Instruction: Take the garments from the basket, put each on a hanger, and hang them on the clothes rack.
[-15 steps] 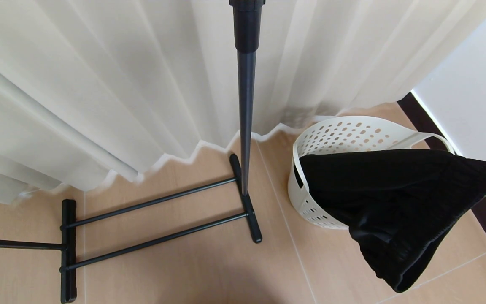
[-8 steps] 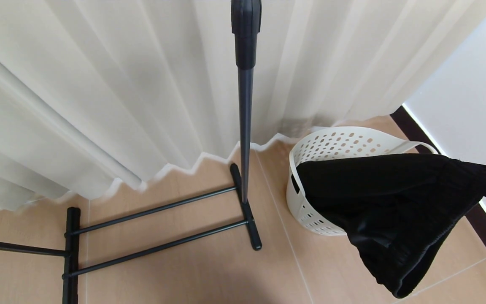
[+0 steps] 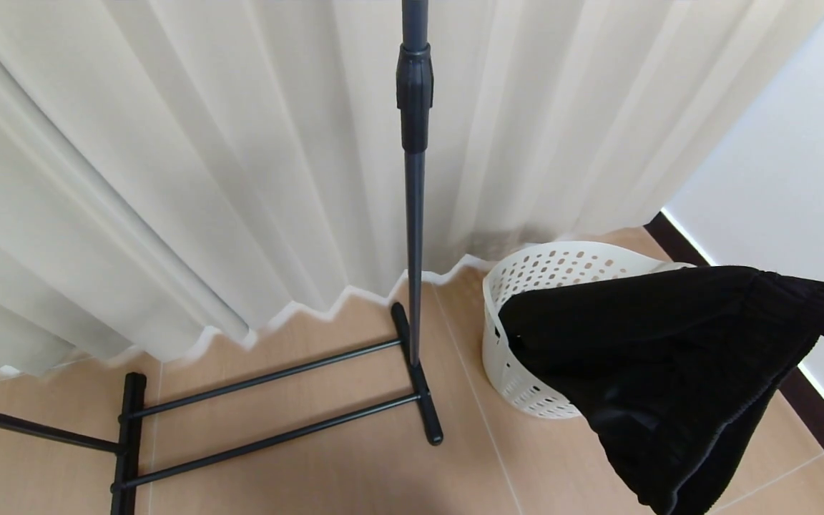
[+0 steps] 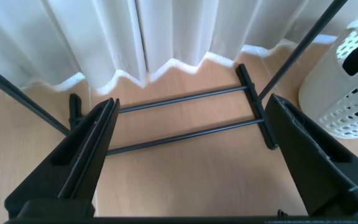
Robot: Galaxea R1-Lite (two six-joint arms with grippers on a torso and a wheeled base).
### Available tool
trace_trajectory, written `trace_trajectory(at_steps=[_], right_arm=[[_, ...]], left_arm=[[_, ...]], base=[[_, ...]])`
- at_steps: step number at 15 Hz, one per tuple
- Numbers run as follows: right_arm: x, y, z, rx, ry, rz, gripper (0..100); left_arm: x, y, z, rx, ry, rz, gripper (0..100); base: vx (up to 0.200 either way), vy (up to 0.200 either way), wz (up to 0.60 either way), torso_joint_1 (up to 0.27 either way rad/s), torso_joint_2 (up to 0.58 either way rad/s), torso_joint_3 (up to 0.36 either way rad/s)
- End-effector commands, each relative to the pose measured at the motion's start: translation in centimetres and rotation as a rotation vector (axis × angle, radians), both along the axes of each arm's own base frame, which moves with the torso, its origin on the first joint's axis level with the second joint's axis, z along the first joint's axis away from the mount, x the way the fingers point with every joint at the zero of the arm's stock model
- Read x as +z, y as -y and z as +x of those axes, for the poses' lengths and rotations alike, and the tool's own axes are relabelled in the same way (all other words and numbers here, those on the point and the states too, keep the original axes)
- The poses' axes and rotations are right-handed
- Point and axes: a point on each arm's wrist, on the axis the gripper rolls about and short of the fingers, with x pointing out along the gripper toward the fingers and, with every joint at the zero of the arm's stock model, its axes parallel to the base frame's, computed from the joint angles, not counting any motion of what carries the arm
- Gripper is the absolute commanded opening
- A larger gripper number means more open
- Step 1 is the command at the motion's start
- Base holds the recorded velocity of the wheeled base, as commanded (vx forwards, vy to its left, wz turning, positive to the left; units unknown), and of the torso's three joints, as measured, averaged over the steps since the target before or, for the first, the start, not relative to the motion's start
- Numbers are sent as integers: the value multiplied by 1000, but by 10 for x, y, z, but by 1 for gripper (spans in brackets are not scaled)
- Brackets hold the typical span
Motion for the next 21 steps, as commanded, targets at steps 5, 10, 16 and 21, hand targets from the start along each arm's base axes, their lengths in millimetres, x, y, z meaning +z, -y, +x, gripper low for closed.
trace_trajectory(at_steps=[5, 10, 16, 21], right_arm=[[0, -1, 2, 1, -3, -2, 0], [-1, -2, 4, 4, -13, -6, 0], [-2, -2, 5, 3, -17, -8, 0], [-3, -2, 5, 1, -21, -10, 0]], left_arm=[[0, 0, 0, 1, 0, 0, 100], [0, 0, 0, 1, 0, -2, 100], [0, 0, 0, 3, -2, -2, 100], [0, 0, 0, 3, 0, -2, 100]], base=[[0, 0, 0, 0, 4, 201], [0, 0, 0, 0, 1, 205], [0, 0, 0, 6, -144, 64], [0, 0, 0, 60, -429, -183]])
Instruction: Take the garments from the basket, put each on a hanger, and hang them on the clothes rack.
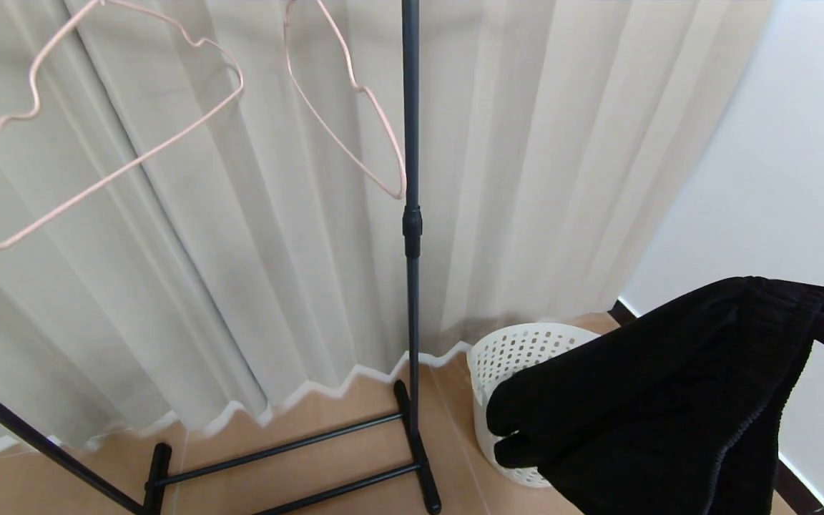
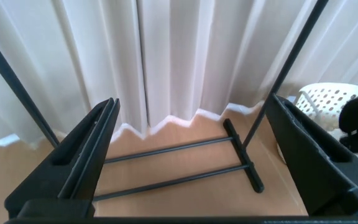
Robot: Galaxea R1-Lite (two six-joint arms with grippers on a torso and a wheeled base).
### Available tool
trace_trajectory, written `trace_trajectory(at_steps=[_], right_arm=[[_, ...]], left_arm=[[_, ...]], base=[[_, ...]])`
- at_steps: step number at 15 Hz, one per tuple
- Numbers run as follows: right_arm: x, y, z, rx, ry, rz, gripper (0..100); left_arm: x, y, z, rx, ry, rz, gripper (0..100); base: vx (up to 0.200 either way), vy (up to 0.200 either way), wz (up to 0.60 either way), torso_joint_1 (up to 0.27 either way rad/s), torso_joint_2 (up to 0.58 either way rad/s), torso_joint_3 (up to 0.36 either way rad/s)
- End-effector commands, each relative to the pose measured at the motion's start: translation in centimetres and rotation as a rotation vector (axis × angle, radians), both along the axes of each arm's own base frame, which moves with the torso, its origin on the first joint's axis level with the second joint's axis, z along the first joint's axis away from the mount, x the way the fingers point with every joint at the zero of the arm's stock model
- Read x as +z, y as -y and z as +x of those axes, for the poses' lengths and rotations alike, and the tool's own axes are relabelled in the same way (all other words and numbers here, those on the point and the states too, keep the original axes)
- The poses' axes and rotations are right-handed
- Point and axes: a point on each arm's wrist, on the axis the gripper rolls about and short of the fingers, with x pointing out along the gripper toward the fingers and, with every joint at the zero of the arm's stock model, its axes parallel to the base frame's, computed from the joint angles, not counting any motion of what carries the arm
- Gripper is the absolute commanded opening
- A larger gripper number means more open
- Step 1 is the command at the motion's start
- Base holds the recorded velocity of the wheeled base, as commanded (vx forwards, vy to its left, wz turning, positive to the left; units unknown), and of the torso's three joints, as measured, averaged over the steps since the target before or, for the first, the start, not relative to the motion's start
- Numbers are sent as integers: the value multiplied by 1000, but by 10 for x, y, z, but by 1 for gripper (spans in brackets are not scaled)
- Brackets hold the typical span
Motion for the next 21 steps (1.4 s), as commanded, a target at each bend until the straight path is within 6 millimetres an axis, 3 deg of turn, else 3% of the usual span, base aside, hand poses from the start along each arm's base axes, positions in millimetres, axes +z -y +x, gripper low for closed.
trace_trajectory(at_steps=[1, 11, 21], right_arm=[[-1, 0, 1, 1, -6, -3, 0], [-1, 0, 1, 1, -4, -2, 0], [-2, 0, 1, 1, -9, -4, 0]], left_arm=[[0, 0, 0, 1, -2, 0, 100], [0, 0, 0, 1, -1, 0, 100], [0, 0, 0, 1, -2, 0, 100]], base=[[0, 0, 0, 95, -461, -286], [0, 0, 0, 145, -491, -341], [0, 0, 0, 218, -563, -344]])
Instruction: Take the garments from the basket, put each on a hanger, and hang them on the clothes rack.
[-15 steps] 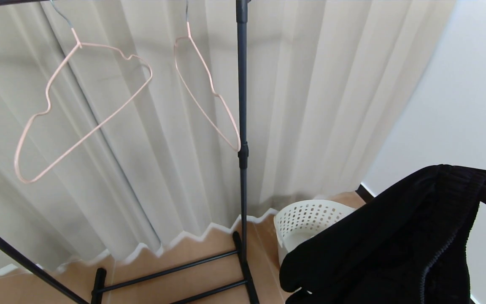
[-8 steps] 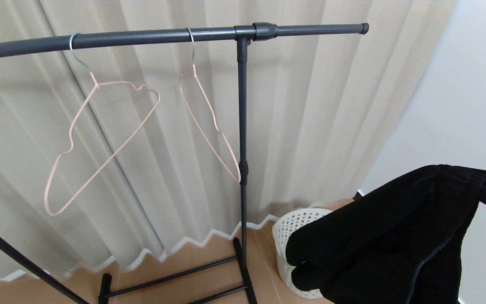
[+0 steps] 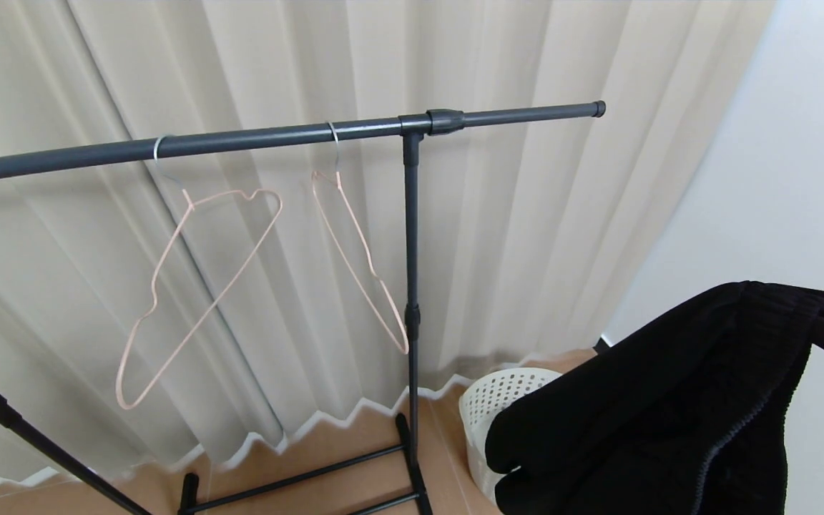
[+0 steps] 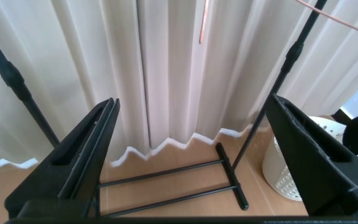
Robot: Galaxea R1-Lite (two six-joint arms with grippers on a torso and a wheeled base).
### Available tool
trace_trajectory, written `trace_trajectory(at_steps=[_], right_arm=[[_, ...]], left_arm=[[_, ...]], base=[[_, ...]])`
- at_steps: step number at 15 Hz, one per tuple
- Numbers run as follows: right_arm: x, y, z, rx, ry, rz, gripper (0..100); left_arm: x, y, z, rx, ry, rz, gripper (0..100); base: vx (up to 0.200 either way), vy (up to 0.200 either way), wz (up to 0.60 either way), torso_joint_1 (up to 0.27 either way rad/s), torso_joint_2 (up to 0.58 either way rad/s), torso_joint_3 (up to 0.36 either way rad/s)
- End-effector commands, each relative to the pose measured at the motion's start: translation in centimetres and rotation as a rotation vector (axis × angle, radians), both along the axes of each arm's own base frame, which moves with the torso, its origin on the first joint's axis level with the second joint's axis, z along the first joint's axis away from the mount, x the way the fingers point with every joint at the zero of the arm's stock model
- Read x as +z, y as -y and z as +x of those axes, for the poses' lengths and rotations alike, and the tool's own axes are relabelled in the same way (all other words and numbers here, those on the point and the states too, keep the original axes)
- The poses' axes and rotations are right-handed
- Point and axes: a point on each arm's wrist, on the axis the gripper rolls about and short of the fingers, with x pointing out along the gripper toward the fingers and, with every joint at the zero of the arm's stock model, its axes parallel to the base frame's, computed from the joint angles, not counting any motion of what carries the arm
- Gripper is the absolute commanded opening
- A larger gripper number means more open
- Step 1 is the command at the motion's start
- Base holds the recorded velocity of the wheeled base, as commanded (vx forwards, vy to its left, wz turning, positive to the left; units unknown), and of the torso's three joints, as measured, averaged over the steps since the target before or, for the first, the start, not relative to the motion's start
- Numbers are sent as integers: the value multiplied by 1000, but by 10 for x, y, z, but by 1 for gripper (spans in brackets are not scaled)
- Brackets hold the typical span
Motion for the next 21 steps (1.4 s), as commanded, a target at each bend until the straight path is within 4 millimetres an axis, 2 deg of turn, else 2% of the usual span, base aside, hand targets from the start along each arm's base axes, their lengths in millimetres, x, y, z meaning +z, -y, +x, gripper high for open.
trace_trajectory(at_steps=[1, 11, 19, 21], right_arm=[[-1, 0, 0, 1, -3, -2, 0], [0, 0, 1, 0, 2, -8, 0], [-5, 4, 5, -32, 4, -53, 0], [-5, 4, 5, -34, 4, -53, 0]], left_arm=[[0, 0, 0, 1, -2, -1, 100], [0, 0, 0, 1, -2, 2, 100], [0, 0, 0, 1, -2, 2, 100], [0, 0, 0, 1, -2, 2, 100]], base=[[0, 0, 0, 193, -442, -251], [0, 0, 0, 165, -373, -211], [0, 0, 0, 13, -33, -12], [0, 0, 600, 5, 0, 2]])
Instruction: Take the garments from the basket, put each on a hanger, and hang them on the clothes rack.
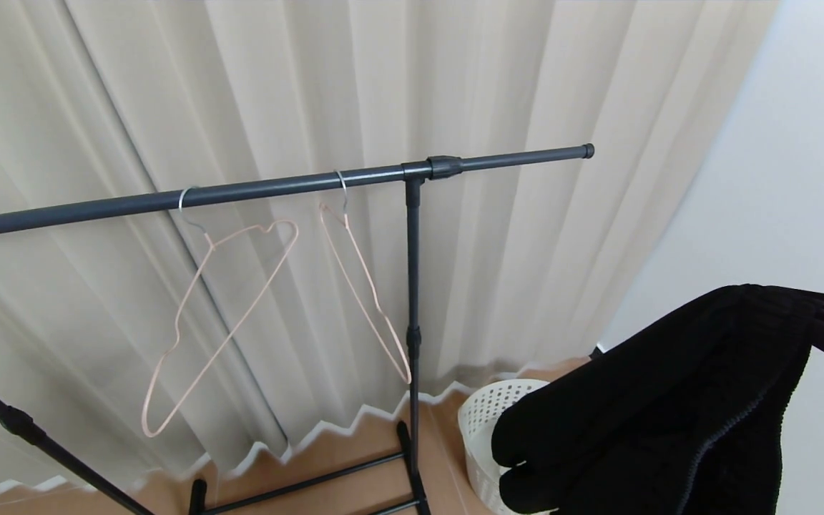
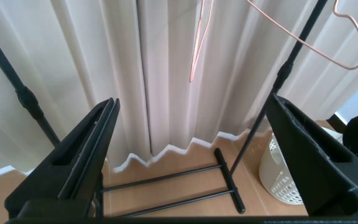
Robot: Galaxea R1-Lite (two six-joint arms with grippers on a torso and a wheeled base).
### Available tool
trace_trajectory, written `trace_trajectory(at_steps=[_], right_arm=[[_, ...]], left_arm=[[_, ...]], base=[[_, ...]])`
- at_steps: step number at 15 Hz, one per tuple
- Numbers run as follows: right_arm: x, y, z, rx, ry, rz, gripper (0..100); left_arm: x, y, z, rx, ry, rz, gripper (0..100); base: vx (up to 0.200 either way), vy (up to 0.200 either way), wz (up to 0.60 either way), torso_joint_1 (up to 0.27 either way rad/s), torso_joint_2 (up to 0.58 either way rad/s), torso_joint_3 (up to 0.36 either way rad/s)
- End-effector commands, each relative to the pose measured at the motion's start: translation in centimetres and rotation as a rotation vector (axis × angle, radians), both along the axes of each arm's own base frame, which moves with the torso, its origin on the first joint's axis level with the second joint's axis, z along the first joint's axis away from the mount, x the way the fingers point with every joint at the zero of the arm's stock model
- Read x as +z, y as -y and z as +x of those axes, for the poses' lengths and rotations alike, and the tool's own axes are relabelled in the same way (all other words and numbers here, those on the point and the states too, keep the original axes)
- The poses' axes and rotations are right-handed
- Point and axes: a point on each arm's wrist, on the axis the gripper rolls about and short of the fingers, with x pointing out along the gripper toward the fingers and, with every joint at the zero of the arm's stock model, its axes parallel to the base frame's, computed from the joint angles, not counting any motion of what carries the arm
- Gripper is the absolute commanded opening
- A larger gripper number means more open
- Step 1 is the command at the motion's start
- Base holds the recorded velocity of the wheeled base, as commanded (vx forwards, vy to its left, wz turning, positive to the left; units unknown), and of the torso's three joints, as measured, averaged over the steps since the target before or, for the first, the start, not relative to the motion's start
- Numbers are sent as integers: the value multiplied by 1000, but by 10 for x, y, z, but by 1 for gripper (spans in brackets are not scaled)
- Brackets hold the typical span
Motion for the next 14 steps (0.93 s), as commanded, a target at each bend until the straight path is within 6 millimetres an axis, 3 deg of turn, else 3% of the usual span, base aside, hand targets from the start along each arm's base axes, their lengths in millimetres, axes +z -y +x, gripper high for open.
trace_trajectory(at_steps=[1, 4, 7, 11, 14], right_arm=[[0, 0, 0, 0, -1, -1, 0], [0, 0, 0, -3, -1, -1, 0], [1, 1, -1, -3, 5, 1, 0], [1, 1, -1, -3, 5, 1, 0], [1, 1, -1, -3, 5, 1, 0]], left_arm=[[0, 0, 0, 2, 1, -1, 100], [0, 0, 0, 2, -1, -1, 100], [0, 0, 0, 0, -1, -1, 100], [0, 0, 0, -1, -1, -1, 100], [0, 0, 0, -1, -1, -1, 100]], base=[[0, 0, 600, 2, -2, -2], [0, 0, 600, 10, 1, -2], [0, 0, 0, 0, 0, 0], [-200, 0, 0, 6, 2, 1], [0, 200, 0, -14, -2, 4]])
